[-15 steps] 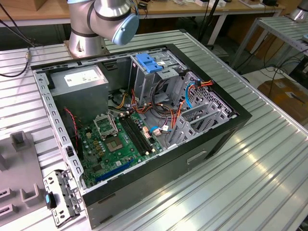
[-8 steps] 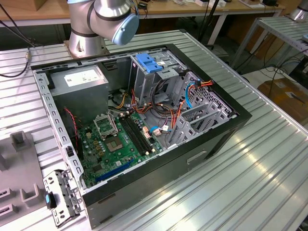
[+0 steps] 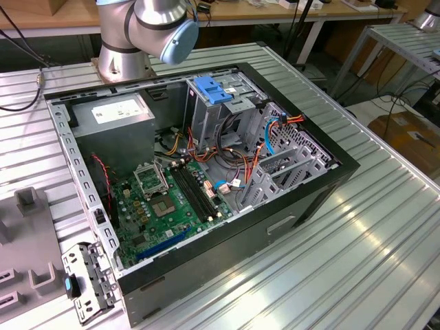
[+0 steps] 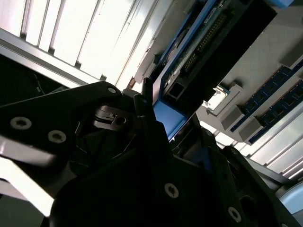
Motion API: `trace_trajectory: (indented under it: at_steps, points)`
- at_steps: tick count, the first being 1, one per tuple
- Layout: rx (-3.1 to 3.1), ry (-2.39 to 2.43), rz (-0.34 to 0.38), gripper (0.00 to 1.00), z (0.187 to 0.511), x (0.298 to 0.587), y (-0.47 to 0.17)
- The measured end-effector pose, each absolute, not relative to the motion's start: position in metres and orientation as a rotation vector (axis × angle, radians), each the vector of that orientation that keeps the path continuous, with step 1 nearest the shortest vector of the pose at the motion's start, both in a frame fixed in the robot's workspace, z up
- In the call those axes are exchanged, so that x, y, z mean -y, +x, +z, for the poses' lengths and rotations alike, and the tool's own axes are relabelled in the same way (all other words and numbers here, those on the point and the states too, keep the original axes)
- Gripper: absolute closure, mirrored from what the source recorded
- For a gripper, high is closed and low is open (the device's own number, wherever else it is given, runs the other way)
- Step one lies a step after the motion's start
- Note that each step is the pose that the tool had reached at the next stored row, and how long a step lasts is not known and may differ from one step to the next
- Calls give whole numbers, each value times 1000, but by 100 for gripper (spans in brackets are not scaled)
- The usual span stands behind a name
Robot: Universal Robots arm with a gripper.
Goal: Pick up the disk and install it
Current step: 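Pick up the disk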
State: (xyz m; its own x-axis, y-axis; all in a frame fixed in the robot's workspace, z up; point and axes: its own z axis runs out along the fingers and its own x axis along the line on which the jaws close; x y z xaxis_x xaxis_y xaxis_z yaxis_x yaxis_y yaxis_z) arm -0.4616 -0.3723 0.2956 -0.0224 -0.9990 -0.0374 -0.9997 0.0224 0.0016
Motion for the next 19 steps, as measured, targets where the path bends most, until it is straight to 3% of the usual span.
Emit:
trace_trajectory:
  at_steps: [13,14,19]
  points:
    - [-2228,-2178,42,56,296,372,-462]
    - [-2228,-2178,43,63,296,372,-462]
    - [-2228,-2178,43,63,296,372,-462]
